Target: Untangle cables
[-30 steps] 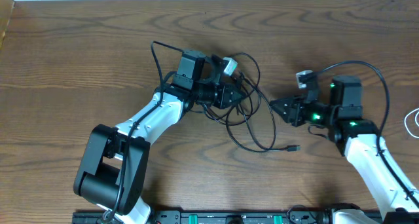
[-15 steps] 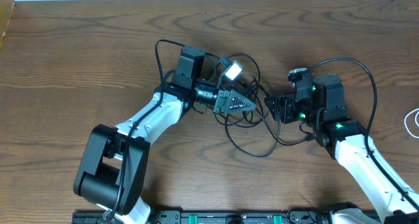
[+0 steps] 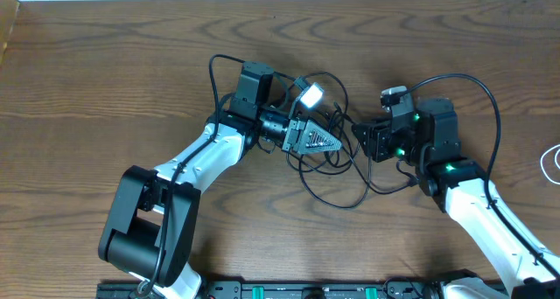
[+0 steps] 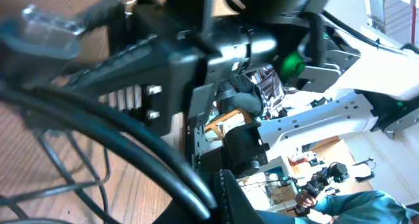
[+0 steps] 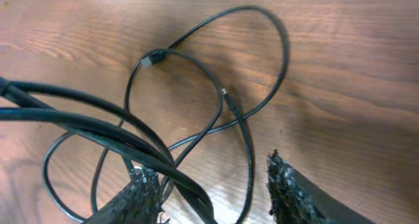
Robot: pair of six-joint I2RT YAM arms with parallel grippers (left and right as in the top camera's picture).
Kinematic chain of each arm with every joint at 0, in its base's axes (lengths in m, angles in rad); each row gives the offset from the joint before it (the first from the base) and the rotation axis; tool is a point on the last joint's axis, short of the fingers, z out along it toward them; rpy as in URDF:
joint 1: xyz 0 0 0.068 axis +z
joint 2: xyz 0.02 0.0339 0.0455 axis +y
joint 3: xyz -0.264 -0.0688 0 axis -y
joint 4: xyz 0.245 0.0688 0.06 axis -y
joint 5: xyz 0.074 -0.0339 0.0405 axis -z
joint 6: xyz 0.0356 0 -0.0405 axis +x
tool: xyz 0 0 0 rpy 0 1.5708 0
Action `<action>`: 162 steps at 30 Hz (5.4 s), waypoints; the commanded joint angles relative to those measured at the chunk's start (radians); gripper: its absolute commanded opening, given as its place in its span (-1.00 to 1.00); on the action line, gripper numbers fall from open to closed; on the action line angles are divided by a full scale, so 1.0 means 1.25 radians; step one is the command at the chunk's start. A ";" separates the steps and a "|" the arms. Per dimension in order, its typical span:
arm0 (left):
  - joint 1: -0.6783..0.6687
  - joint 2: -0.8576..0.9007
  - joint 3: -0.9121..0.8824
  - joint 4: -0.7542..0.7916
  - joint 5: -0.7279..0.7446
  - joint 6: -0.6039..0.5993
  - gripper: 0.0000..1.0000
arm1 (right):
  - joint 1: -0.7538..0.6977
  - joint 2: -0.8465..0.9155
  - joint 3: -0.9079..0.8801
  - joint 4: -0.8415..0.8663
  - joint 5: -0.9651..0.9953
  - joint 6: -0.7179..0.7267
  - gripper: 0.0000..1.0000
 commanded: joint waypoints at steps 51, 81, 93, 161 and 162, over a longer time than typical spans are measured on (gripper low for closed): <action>-0.034 -0.015 0.007 0.048 -0.716 -0.269 -0.49 | -0.002 0.122 0.002 -0.078 -0.504 -0.154 -0.98; -0.005 -0.014 0.007 0.213 -0.805 -0.449 -0.48 | 0.116 0.122 0.002 -0.097 -0.582 -0.154 -0.98; -0.040 0.002 0.007 0.106 -0.695 -0.340 -0.46 | 0.115 0.122 0.002 0.123 -0.699 -0.087 -0.98; -0.002 0.002 0.007 -0.236 -0.710 -0.370 -0.83 | 0.170 0.222 0.001 0.102 0.171 -0.019 -0.39; -0.002 0.002 0.007 -0.231 -0.710 -0.370 -0.82 | 0.170 0.222 0.001 0.102 0.158 -0.020 -0.39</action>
